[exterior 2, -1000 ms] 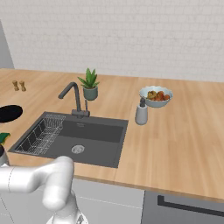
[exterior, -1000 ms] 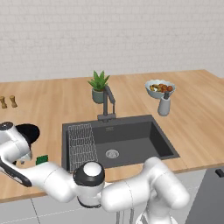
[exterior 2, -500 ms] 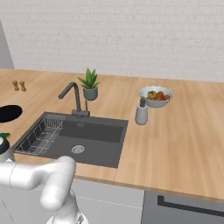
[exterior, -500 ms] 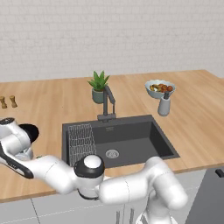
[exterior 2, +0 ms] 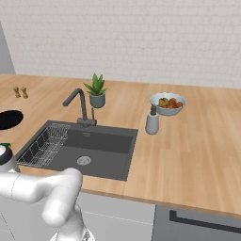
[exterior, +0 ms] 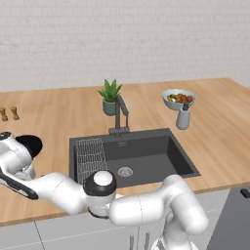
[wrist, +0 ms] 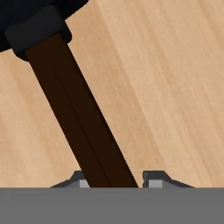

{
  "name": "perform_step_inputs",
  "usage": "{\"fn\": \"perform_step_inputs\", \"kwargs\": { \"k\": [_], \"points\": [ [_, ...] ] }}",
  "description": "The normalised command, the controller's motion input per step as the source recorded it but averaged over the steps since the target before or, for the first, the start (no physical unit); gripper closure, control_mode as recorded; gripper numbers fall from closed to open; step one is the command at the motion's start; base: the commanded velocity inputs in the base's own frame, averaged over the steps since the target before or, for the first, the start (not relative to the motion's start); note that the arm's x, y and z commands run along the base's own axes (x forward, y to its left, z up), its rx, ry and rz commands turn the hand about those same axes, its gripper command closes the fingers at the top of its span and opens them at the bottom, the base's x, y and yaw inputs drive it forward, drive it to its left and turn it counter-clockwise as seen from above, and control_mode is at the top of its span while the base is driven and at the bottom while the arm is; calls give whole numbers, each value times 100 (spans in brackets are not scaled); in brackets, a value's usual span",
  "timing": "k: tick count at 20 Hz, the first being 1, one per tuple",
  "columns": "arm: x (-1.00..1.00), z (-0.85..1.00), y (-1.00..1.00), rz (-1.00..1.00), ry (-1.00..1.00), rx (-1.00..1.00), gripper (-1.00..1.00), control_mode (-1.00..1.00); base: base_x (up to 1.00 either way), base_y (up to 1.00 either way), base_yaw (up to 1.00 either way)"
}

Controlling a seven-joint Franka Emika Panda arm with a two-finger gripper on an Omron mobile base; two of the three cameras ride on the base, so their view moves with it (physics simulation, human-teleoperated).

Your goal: Pick the pan and sponge and place them into the sink. Then turn on the water.

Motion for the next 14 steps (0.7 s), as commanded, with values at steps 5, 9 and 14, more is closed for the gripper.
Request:
{"fn": "perform_step_inputs", "kwargs": {
  "k": [5,9,14],
  "points": [
    [-8,22,-12,-2,-23,0,100,-100,0,0,0],
    [-12,5,-95,-16,-6,16,100,-100,0,0,0],
    [-41,8,-100,-19,-20,14,100,-100,0,0,0]
  ]
}}
